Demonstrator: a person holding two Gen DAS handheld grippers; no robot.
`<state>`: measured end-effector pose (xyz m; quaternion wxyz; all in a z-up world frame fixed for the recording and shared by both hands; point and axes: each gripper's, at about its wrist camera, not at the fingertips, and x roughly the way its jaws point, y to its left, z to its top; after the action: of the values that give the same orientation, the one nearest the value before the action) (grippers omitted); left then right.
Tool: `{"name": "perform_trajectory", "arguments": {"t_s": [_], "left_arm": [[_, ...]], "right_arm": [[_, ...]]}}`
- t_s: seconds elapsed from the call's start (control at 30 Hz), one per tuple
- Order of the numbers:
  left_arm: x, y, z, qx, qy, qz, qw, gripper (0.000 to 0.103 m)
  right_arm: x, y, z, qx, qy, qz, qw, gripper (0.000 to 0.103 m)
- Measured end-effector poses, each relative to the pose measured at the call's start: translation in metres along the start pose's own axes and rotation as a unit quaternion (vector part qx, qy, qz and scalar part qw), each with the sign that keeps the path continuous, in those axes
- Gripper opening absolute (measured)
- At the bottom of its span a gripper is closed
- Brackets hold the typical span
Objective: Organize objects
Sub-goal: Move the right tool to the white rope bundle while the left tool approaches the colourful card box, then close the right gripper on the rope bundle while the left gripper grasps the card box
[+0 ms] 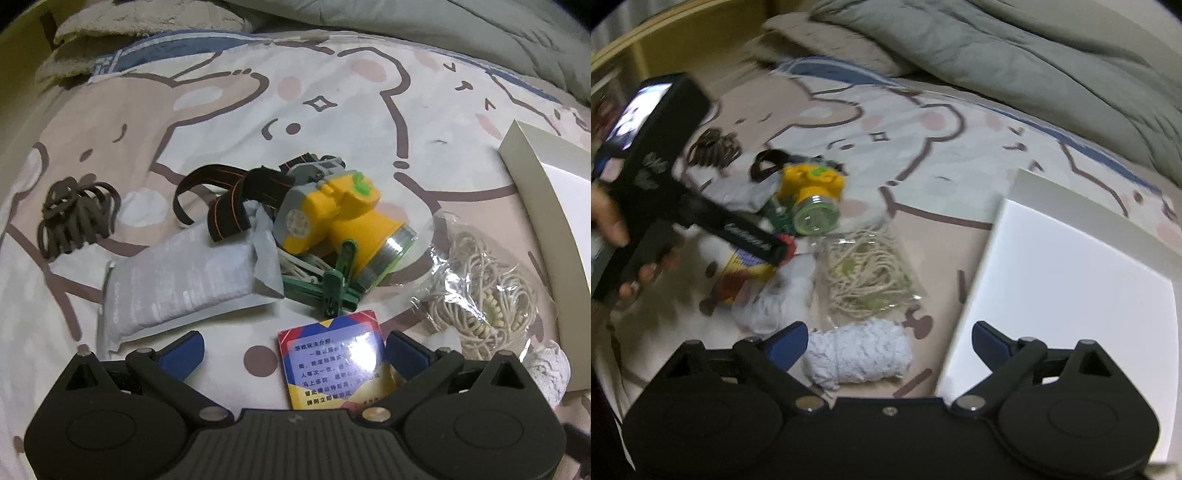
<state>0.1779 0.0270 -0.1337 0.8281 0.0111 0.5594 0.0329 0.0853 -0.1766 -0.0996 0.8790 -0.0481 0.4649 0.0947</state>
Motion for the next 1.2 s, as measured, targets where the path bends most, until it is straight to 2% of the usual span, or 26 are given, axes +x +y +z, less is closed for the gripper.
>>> {"name": "perform_trajectory", "arguments": {"t_s": [0.23, 0.4, 0.5, 0.6, 0.63, 0.73, 0.87, 1.2], "left_arm": [[0.002, 0.017, -0.003, -0.015, 0.006, 0.002, 0.9999, 0.103], [0.004, 0.027, -0.007, -0.025, 0.025, -0.008, 0.9994, 0.103], [0.003, 0.021, -0.013, -0.007, 0.032, -0.009, 0.9994, 0.103], [0.008, 0.011, -0.022, 0.029, 0.072, -0.026, 0.9967, 0.101], [0.008, 0.009, -0.025, 0.037, 0.073, -0.028, 0.9962, 0.101], [0.004, 0.003, -0.029, 0.059, 0.06, -0.033, 0.9959, 0.093], [0.0, 0.01, -0.026, 0.034, 0.055, -0.058, 0.9962, 0.075], [-0.017, 0.018, -0.023, -0.002, 0.039, -0.072, 0.9967, 0.067]], "right_arm": [[0.01, 0.012, 0.004, -0.037, 0.017, 0.032, 0.999, 0.082], [0.028, 0.018, 0.007, -0.068, 0.053, 0.022, 0.996, 0.078], [0.037, 0.021, 0.008, -0.079, 0.066, 0.023, 0.994, 0.078], [0.042, 0.024, 0.008, -0.089, 0.075, 0.023, 0.993, 0.078], [0.044, 0.025, 0.008, -0.093, 0.079, 0.023, 0.992, 0.078], [0.05, 0.028, 0.006, -0.101, 0.098, 0.018, 0.99, 0.077], [0.047, 0.03, 0.007, -0.102, 0.097, 0.017, 0.99, 0.073], [0.026, 0.028, 0.013, -0.087, 0.072, 0.018, 0.993, 0.07]]}}
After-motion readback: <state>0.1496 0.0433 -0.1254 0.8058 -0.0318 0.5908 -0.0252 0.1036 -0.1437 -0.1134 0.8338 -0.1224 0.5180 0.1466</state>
